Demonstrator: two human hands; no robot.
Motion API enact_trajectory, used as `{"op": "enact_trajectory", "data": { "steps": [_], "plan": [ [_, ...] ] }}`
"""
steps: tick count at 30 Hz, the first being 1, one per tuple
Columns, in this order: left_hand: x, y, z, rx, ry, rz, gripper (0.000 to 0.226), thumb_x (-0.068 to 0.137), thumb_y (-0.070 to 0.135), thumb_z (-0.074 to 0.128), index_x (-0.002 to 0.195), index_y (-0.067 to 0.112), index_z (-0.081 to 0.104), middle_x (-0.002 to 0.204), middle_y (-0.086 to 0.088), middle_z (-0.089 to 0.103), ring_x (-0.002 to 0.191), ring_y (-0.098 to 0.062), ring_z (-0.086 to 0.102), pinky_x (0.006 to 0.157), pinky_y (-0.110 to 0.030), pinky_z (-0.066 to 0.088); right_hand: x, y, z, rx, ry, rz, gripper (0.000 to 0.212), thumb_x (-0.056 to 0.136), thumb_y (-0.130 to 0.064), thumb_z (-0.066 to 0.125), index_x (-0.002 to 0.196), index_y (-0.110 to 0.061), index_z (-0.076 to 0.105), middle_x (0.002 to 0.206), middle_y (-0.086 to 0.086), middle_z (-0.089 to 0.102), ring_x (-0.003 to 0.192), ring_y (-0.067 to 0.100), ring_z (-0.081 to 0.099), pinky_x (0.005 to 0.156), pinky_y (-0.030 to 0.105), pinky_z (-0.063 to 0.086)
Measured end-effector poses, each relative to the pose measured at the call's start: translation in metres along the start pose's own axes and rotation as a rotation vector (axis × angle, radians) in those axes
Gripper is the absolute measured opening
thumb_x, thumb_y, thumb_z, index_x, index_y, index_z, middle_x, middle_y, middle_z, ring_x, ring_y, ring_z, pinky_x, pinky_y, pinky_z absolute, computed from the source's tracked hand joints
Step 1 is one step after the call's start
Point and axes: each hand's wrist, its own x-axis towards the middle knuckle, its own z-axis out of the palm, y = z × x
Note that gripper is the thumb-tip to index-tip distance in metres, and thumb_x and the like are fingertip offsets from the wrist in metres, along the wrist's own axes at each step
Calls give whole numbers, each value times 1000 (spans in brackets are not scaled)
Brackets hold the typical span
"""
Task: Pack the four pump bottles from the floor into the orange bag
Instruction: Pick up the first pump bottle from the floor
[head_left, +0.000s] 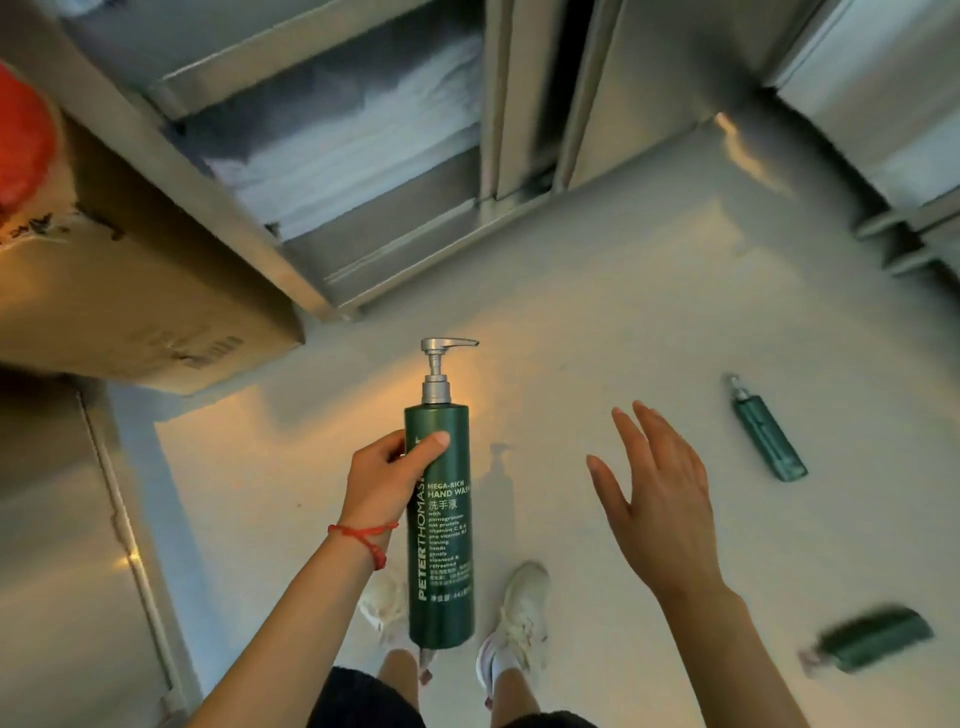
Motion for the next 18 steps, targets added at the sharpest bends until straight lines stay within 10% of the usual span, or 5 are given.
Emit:
{"op": "enact_trajectory", "data": {
  "steps": [18],
  "plan": [
    [12, 69, 268, 212, -388, 8, 8, 74, 26, 69, 69, 19, 68, 54, 9, 69, 51, -3, 62, 45, -14, 46, -11, 193, -90, 28, 74, 498, 58, 90, -50, 30, 134, -15, 42, 142, 12, 43, 132, 30, 39, 108, 46, 27]
  ]
}}
